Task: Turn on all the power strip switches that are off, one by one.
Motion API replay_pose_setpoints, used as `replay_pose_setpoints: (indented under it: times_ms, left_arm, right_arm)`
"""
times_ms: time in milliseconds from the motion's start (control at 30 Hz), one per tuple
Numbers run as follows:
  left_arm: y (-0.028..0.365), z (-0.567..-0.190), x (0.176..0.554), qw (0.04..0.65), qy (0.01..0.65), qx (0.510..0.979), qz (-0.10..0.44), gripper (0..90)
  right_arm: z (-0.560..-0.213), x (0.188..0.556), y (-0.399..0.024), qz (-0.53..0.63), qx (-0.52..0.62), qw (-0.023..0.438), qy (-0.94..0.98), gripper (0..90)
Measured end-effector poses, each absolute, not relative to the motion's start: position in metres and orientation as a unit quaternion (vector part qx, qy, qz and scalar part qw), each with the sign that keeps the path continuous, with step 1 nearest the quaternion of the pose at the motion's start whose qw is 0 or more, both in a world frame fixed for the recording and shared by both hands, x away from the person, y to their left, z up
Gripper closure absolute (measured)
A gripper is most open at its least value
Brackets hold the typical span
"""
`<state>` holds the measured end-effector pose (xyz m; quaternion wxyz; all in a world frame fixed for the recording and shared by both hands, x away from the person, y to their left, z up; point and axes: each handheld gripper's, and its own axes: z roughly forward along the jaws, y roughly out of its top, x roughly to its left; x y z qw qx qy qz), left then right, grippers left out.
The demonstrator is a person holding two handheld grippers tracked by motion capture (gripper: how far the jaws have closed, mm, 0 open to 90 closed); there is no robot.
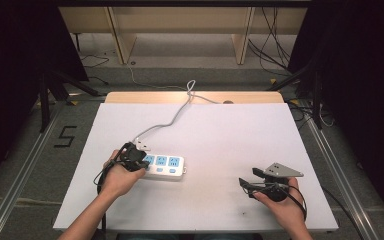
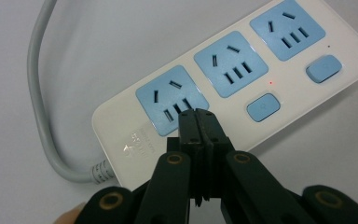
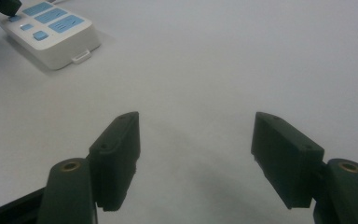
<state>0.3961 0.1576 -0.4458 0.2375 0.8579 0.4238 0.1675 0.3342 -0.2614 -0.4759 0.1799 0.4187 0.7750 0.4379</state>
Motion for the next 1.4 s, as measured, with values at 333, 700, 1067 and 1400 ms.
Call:
replay_pose_setpoints:
  times_ms: [333, 700, 1067, 1400]
  left_arm:
    - [0.1581, -0.447, 0.3965, 0.238, 0.422, 0.859, 0.166, 89.5]
    - [0.1567, -0.4472, 0.3961, 0.231, 0.413, 0.864, 0.171, 89.6]
    - [0.1557, -0.448, 0.3955, 0.229, 0.412, 0.864, 0.174, 89.7]
    - [0.1547, -0.4484, 0.3947, 0.226, 0.409, 0.865, 0.18, 89.7]
  right_arm:
    - [-0.4761, 0.3344, -0.2612, 0.438, 0.417, 0.181, 0.775, 33.5]
    - [-0.4761, 0.3341, -0.2606, 0.437, 0.418, 0.181, 0.776, 33.5]
    - [-0.476, 0.3339, -0.2609, 0.437, 0.419, 0.18, 0.775, 33.5]
    - [-0.476, 0.3339, -0.2606, 0.436, 0.418, 0.181, 0.776, 33.5]
